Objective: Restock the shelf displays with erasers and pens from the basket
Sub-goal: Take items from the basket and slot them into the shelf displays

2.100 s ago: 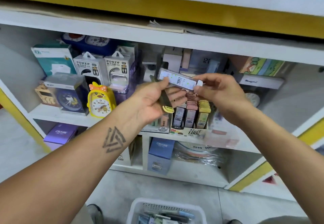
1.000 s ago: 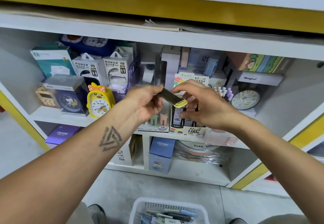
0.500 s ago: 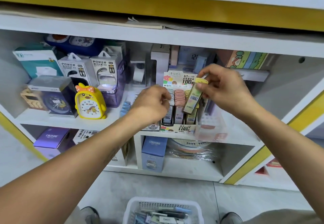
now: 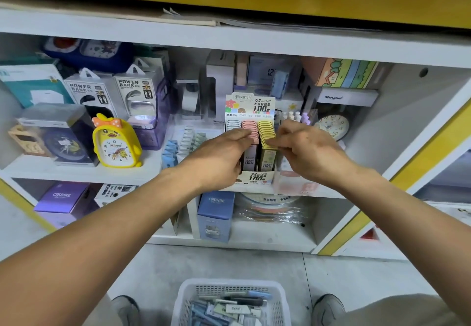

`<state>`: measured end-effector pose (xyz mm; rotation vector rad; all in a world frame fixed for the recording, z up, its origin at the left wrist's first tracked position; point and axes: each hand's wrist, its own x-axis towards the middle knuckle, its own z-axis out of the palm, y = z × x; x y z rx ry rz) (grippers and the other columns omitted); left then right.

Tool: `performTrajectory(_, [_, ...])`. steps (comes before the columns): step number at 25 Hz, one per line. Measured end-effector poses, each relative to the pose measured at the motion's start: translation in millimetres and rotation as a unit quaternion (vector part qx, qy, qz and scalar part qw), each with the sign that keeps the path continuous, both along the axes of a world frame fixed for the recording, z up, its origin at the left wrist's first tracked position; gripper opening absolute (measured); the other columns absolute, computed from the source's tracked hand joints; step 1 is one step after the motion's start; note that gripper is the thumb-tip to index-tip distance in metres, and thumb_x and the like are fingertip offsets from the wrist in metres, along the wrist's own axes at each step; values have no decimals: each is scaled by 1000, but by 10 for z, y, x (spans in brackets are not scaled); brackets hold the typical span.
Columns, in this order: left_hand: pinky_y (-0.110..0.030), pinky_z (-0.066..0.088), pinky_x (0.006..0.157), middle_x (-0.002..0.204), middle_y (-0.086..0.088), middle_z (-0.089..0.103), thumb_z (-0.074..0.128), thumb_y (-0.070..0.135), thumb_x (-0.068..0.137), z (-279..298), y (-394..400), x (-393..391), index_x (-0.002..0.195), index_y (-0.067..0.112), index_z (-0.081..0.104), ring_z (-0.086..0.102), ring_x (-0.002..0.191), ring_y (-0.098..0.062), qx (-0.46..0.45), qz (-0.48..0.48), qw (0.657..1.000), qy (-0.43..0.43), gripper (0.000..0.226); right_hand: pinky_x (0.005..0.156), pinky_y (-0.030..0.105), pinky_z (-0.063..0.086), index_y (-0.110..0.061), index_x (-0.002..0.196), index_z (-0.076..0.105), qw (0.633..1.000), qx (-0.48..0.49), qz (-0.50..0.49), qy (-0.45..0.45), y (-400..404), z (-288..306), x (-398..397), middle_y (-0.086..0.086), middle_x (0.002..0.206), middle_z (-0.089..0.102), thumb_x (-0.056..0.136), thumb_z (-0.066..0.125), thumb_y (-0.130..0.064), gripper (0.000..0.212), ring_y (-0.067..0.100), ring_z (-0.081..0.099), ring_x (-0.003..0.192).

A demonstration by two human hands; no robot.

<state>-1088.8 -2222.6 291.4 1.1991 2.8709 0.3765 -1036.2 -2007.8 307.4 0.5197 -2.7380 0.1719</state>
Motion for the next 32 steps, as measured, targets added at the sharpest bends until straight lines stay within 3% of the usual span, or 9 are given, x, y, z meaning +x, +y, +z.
performTrajectory(4, [-34, 30, 116, 158, 3, 26, 49, 7, 87, 33, -48, 122, 149, 17, 36, 25, 144, -15, 49, -9, 998, 29, 64, 74, 41, 52, -16, 124, 68, 1000, -11, -12, 7, -26, 85, 119, 3, 107, 61, 95, 54, -8, 33, 30, 60, 94])
performTrajectory(8, [-38, 51, 88, 115, -2, 58, 50, 7, 81, -89, -78, 439, 118, 15, 59, 57, 107, -21, 69, -24, 995, 68, 39, 85, 35, 53, -16, 106, 75, 997, -76, -15, -4, -231, 85, 368, 1, 104, 74, 89, 57, -8, 26, 22, 67, 95])
performTrajectory(11, [-36, 52, 79, 106, -6, 66, 51, 10, 81, -387, -90, 644, 111, 16, 64, 62, 98, -26, -49, -26, 997, -43, 33, 71, 18, 48, -21, 100, 77, 981, -77, -22, -175, -425, -239, 565, -8, 90, 74, 87, 59, -9, 25, 12, 67, 86])
performTrajectory(13, [-32, 50, 83, 115, -8, 67, 53, 9, 84, -711, -115, 758, 119, 13, 64, 61, 104, -26, -171, -57, 974, -134, 37, 58, 10, 44, -22, 103, 74, 929, -23, -16, -368, -560, -678, 732, -17, 69, 66, 88, 60, -13, 23, 6, 66, 69])
performTrajectory(17, [-41, 53, 91, 116, -15, 68, 57, 14, 86, -1570, -150, 910, 111, 3, 67, 64, 106, -31, -343, -87, 910, -218, 30, 63, 24, 55, -11, 115, 70, 806, 82, -5, -587, -742, -1763, 1052, -4, 70, 73, 92, 59, -15, 26, 15, 69, 69])
performTrajectory(20, [-40, 53, 82, 104, -17, 63, 68, 21, 84, -2185, -211, 1065, 86, 7, 57, 62, 95, -33, -331, -52, 909, -247, 18, 91, 40, 57, 0, 121, 67, 807, 88, -53, -582, -773, -2512, 1250, 19, 114, 71, 92, 56, -7, 32, 31, 69, 103])
performTrajectory(22, [-37, 53, 77, 101, -13, 58, 72, 19, 81, -2558, -299, 1253, 92, 8, 55, 60, 89, -28, -327, -36, 901, -283, 23, 98, 42, 53, 3, 126, 62, 808, 74, -86, -578, -740, -2872, 1436, 22, 128, 62, 92, 53, -4, 35, 35, 60, 117])
performTrajectory(27, [-45, 50, 95, 134, -17, 48, 73, 11, 78, -3375, -495, 1579, 139, 1, 38, 51, 122, -33, -273, -23, 923, -270, 71, 89, 41, 53, -7, 137, 44, 829, -27, -210, -518, -725, -3500, 1707, 11, 136, 50, 92, 50, -3, 46, 29, 57, 117])
performTrajectory(32, [-40, 45, 102, 141, -16, 41, 78, 2, 69, -3647, -425, 1642, 143, 2, 31, 43, 129, -31, -182, 22, 962, -202, 88, 87, 41, 51, -10, 147, 34, 863, -47, -300, -404, -803, -3827, 1678, 8, 141, 45, 89, 46, 2, 61, 28, 48, 123])
